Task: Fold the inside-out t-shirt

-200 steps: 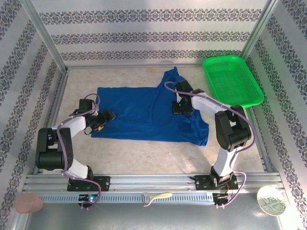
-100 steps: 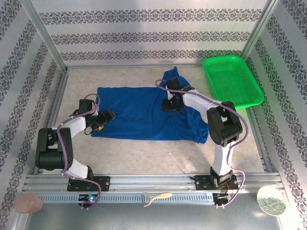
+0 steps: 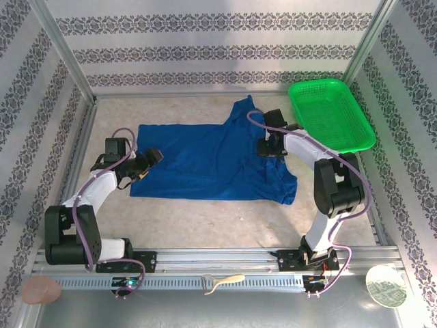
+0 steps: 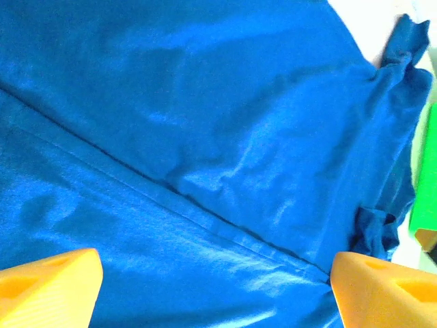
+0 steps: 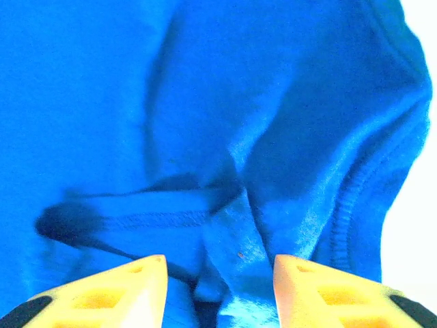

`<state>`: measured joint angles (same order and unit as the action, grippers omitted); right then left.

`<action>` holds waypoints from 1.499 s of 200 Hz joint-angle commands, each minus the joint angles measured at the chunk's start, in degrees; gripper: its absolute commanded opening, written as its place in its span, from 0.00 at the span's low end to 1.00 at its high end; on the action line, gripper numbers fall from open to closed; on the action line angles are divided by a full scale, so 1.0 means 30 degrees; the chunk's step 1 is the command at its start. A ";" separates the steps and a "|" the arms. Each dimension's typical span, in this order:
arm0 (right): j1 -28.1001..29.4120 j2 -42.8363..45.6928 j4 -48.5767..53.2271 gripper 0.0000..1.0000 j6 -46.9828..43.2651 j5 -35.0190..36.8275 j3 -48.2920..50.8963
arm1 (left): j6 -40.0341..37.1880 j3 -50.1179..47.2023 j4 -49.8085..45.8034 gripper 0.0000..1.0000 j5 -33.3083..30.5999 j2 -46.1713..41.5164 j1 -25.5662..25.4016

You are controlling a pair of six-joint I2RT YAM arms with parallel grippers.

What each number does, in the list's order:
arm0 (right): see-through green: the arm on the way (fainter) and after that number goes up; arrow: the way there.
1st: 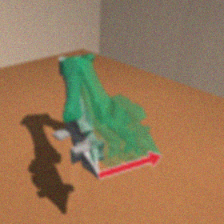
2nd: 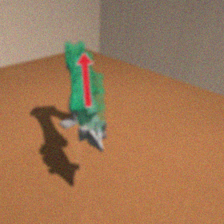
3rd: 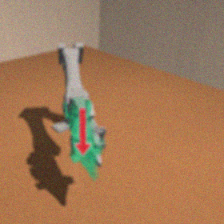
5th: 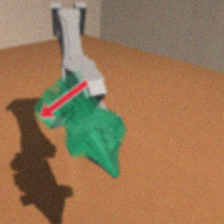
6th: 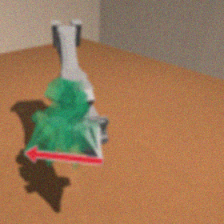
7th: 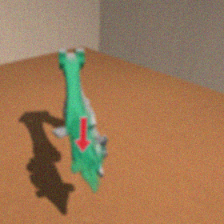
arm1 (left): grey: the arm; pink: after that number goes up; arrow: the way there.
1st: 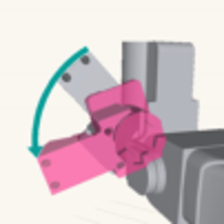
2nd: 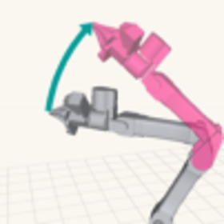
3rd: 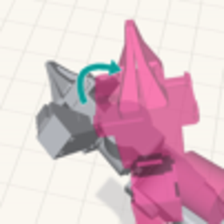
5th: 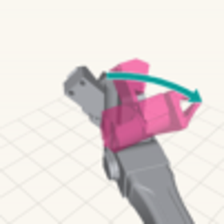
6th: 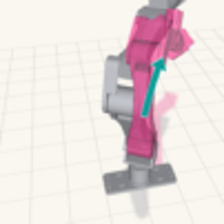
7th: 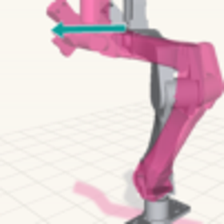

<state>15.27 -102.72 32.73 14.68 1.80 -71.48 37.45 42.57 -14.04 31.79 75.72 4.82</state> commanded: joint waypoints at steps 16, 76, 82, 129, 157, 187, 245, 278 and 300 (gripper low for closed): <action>0.0283 -0.0860 0.0576 0.45 -0.0923 0.1438 0.0383 | 0.0172 0.0393 -0.0769 0.87 0.0216 0.0314 -0.0156; -0.0203 -0.1112 0.0228 0.00 -0.0693 0.1172 0.0361 | -0.0190 -0.0875 0.1340 0.87 -0.0864 0.3131 -0.0140; -0.0406 -0.1022 0.0170 0.00 -0.0548 0.0935 0.0389 | -0.0258 -0.1005 0.1462 0.87 -0.1004 0.3428 -0.0124; -0.2280 -0.0067 -0.0940 0.00 0.1272 -0.2136 0.0784 | -0.0501 -0.2067 0.1861 0.87 -0.2511 0.4374 0.0121; -0.3264 -0.0351 -0.1889 0.00 0.2434 -0.3575 0.1117 | -0.0577 -0.2312 0.2018 0.87 -0.2626 0.4771 0.0214; -0.3331 -0.0582 -0.1945 0.00 0.2879 -0.2740 0.1136 | -0.0476 -0.2409 0.2160 0.87 -0.2659 0.4863 0.0228; -0.3455 0.2996 -0.1950 0.52 0.3097 -0.2470 0.2828 | -0.0799 -0.1060 0.1510 0.88 -0.1694 0.3492 0.0210; -0.3448 0.7781 -0.0544 0.54 0.3006 -0.2385 0.5793 | -0.1134 0.0372 -0.1508 0.89 -0.1859 0.0550 0.0289; -0.3450 1.0565 0.0396 0.57 0.3400 -0.2474 0.8266 | -0.1290 0.0016 -0.3001 0.92 -0.1960 -0.0959 0.0644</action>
<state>5.02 -76.82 28.27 23.44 -5.50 -53.80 35.77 41.67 -14.52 27.27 77.95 5.21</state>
